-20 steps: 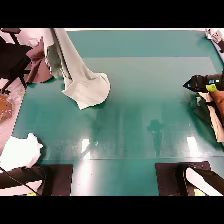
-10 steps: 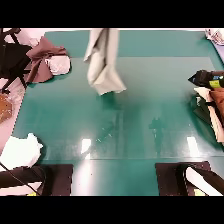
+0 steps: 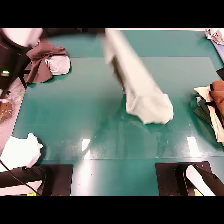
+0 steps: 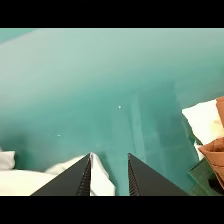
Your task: Fold the shirts.
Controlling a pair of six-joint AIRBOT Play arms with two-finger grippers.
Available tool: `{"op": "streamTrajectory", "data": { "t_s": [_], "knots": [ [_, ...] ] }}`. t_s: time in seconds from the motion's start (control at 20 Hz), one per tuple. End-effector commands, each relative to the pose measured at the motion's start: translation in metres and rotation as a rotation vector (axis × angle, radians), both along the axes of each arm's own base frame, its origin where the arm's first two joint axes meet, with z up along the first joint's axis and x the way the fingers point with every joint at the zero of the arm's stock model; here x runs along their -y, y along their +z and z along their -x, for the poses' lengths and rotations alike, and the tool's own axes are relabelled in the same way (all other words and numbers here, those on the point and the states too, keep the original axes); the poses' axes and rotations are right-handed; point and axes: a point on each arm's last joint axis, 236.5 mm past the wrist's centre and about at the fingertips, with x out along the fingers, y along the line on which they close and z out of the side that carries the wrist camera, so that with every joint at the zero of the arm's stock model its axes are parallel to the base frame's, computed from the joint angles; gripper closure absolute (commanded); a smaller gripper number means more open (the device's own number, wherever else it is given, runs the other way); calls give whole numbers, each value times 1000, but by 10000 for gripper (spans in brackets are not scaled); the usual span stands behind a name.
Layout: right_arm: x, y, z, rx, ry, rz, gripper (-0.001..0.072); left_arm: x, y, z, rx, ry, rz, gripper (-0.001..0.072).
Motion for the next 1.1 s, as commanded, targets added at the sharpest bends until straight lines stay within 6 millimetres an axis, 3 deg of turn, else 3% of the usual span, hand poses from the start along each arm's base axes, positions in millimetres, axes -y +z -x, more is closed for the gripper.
{"op": "streamTrajectory", "data": {
  "t_s": [0.0,0.1,0.2,0.5,0.55,0.6,0.65,0.7,0.75,0.8,0.95,1.05],
  "knots": [
    [-17,-3,2,-24,50,-5,448,-109,-181,54,-540,188,-302,680],
    [-40,-24,2,-105,125,-33,448,-133,-240,78,-658,215,-345,680],
    [-63,-49,3,-207,206,-65,448,-140,-264,83,-674,231,-347,679],
    [-118,-130,28,-577,411,-168,447,-142,-250,34,-474,301,-288,677],
    [-121,-140,34,-634,429,-182,447,-143,-251,37,-480,287,-308,574],
    [-119,-150,40,-688,437,-172,443,-146,-253,42,-498,276,-328,250],
    [-114,-158,43,-725,436,-142,416,-150,-255,50,-530,278,-350,27],
    [-108,-164,44,-747,426,-115,305,-152,-255,57,-552,257,-374,25],
    [-102,-166,45,-758,415,-94,217,-152,-251,63,-560,229,-386,25],
    [-101,-166,45,-758,412,-90,198,-152,-241,66,-542,208,-389,25],
    [-92,-171,49,-759,371,-133,197,-152,-185,68,-395,179,-354,25],
    [-103,-183,60,-732,369,-245,197,-155,-156,75,-326,155,-356,25]
  ]
}}
